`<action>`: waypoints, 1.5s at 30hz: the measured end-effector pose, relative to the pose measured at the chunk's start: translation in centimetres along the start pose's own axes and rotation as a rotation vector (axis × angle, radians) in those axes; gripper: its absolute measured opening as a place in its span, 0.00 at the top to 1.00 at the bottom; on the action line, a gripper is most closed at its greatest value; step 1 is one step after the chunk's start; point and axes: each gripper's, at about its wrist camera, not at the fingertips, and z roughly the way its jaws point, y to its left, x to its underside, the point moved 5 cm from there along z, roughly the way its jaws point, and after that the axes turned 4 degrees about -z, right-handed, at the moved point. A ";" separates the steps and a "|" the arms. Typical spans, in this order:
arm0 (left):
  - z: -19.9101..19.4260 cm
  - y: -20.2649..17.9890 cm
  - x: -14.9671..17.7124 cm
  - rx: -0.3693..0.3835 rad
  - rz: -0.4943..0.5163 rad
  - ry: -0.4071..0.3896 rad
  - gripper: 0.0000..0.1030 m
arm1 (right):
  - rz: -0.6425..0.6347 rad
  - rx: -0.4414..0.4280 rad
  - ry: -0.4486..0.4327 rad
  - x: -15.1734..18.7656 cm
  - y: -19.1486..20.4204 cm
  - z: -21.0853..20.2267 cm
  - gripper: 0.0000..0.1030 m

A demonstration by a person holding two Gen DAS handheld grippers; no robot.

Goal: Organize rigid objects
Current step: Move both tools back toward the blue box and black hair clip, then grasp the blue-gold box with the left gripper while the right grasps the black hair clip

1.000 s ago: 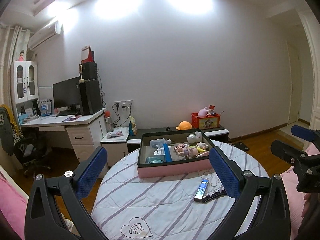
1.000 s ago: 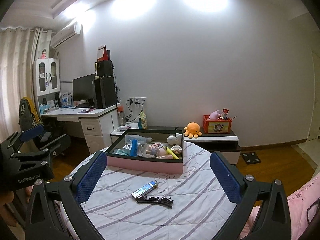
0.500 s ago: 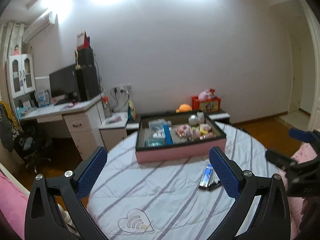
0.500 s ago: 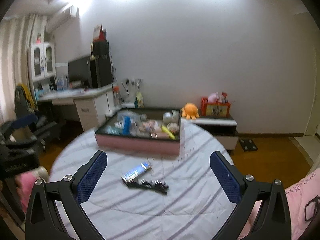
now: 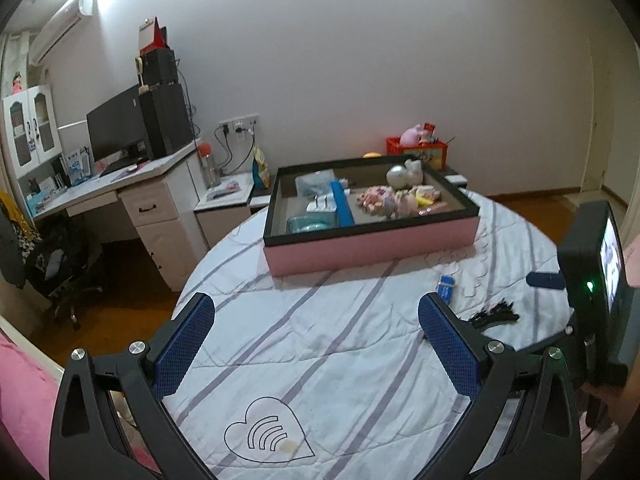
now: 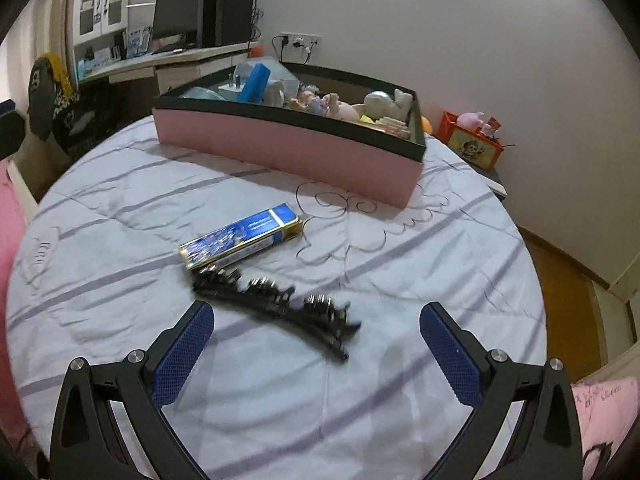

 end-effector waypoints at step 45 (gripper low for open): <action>11.3 -7.2 4.1 0.140 0.052 0.314 0.80 | 0.228 -0.039 0.006 1.5 -5.8 1.0 0.66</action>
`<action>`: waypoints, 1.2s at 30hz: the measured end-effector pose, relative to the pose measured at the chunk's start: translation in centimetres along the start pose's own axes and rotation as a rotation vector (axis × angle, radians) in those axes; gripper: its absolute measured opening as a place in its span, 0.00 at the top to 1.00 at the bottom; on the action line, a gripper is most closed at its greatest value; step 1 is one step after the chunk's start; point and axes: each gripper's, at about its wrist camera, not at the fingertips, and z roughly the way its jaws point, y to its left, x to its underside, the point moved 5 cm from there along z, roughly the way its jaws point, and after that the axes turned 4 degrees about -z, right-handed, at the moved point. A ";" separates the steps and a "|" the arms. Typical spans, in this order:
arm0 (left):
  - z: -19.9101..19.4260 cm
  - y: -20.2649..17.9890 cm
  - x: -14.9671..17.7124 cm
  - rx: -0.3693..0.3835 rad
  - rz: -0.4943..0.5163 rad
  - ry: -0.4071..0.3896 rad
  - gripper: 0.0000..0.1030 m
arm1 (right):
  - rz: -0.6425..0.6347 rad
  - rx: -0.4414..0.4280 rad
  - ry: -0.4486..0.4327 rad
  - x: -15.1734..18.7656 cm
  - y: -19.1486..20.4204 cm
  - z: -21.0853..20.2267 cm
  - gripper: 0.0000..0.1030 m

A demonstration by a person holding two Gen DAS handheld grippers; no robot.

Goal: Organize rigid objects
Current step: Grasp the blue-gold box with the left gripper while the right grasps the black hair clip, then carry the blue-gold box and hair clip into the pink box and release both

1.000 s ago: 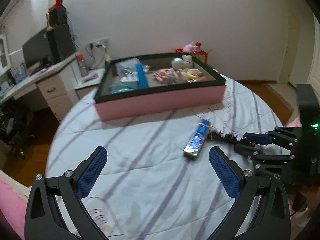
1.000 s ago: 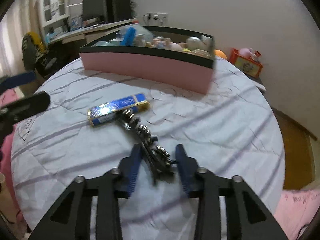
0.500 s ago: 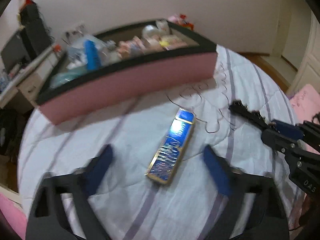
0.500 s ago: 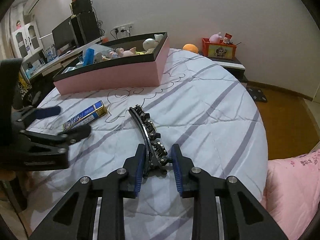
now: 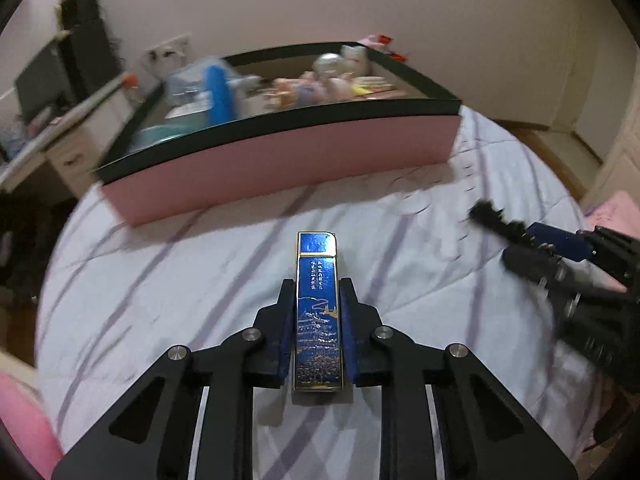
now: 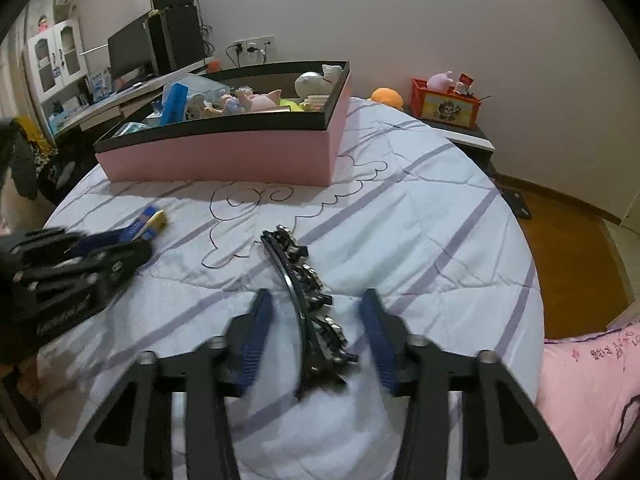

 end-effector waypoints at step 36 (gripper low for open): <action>-11.9 3.2 -0.4 -0.018 -0.106 -0.333 0.80 | 0.032 -0.150 -0.273 -3.1 6.8 -8.2 0.81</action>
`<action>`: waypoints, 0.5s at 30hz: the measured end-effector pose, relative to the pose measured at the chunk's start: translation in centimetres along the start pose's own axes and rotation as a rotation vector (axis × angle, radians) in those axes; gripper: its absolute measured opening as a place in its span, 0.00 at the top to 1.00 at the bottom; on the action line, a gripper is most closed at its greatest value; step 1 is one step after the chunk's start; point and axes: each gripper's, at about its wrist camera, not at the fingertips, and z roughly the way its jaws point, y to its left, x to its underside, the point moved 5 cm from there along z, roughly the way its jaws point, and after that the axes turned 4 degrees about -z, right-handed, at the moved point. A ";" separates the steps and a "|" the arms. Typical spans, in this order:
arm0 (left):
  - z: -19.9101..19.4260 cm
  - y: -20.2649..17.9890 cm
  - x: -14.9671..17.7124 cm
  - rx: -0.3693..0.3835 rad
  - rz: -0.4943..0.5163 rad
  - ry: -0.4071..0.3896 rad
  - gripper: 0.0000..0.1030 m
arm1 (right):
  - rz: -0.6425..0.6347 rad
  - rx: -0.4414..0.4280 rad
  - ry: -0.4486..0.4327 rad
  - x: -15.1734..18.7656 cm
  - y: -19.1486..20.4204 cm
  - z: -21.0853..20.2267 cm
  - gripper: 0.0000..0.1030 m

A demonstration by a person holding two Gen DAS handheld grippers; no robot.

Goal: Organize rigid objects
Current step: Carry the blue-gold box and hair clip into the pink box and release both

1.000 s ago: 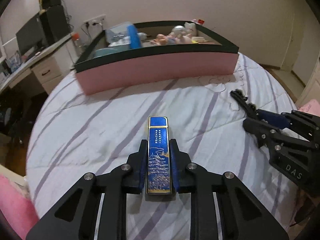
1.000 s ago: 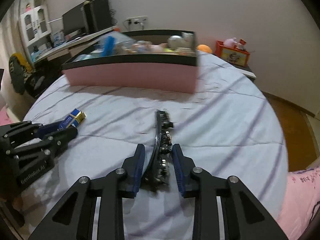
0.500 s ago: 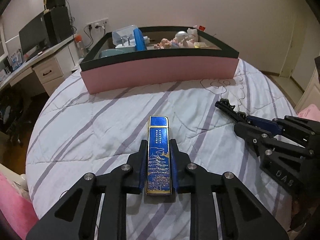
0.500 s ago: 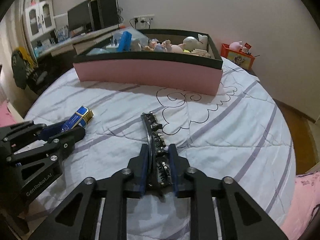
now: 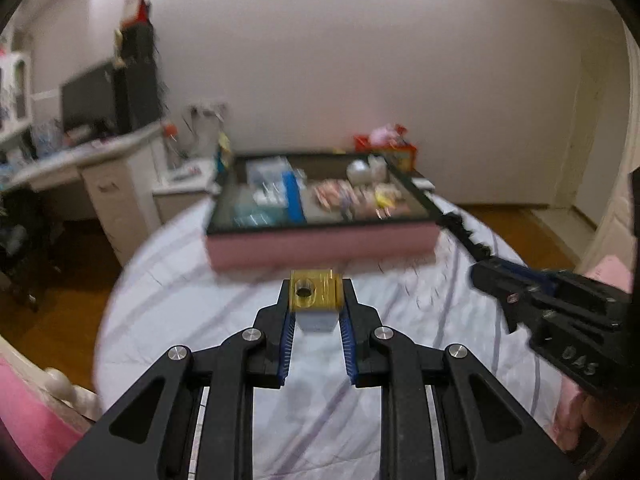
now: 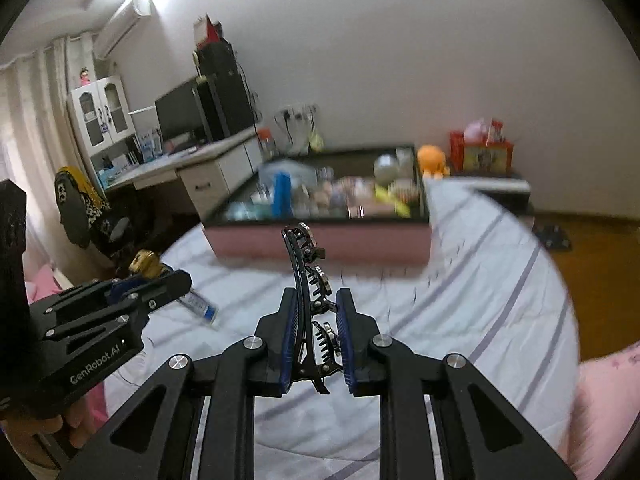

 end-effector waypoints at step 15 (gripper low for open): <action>-8.4 -0.2 -6.3 -0.092 0.044 -0.275 0.80 | -0.142 0.085 -0.215 -6.6 4.0 -6.6 0.81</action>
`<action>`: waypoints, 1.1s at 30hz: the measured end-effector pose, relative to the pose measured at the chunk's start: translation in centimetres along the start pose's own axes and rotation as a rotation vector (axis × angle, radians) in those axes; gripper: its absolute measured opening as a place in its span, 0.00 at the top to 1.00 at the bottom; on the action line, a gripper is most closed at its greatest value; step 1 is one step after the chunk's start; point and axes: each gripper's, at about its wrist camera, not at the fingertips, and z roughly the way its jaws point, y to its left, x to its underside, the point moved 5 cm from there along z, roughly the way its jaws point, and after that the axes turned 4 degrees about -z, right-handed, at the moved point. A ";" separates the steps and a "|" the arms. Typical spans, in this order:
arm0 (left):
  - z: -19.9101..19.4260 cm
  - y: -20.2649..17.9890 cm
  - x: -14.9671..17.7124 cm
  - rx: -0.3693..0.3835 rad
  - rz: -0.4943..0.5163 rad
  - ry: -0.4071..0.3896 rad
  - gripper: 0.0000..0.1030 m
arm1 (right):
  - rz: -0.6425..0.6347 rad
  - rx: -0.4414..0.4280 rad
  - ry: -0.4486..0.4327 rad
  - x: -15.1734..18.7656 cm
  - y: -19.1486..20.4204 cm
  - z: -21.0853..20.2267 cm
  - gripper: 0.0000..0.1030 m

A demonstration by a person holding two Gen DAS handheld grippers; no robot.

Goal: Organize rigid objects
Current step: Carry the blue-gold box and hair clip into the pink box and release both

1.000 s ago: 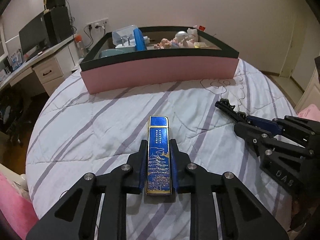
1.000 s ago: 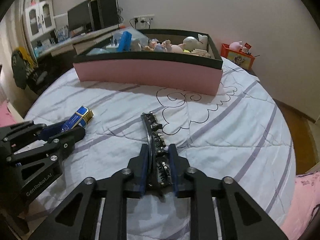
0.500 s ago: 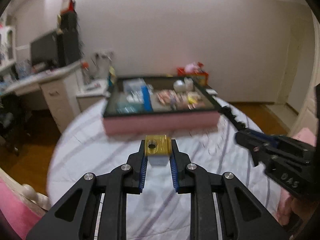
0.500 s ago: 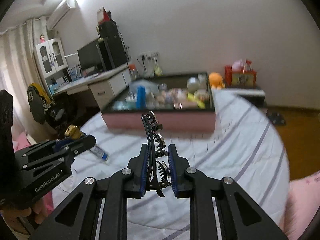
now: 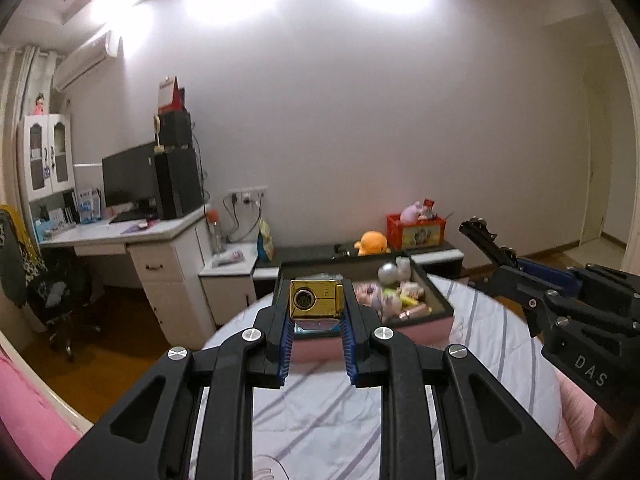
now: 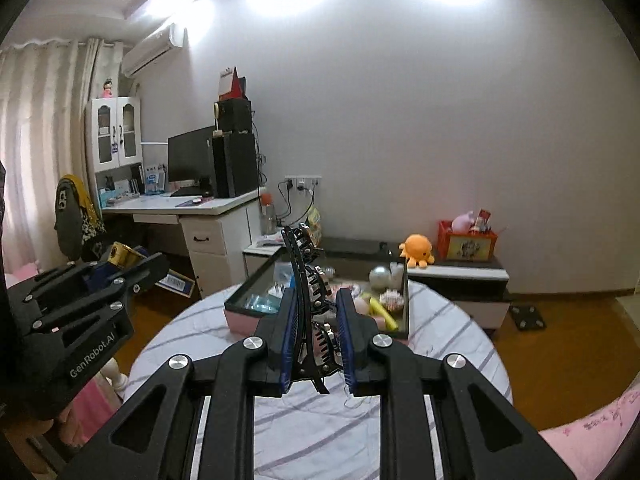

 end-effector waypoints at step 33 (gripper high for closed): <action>13.2 -1.2 -3.0 0.069 0.052 0.066 0.80 | -0.058 0.019 0.062 -2.0 -2.2 8.6 0.81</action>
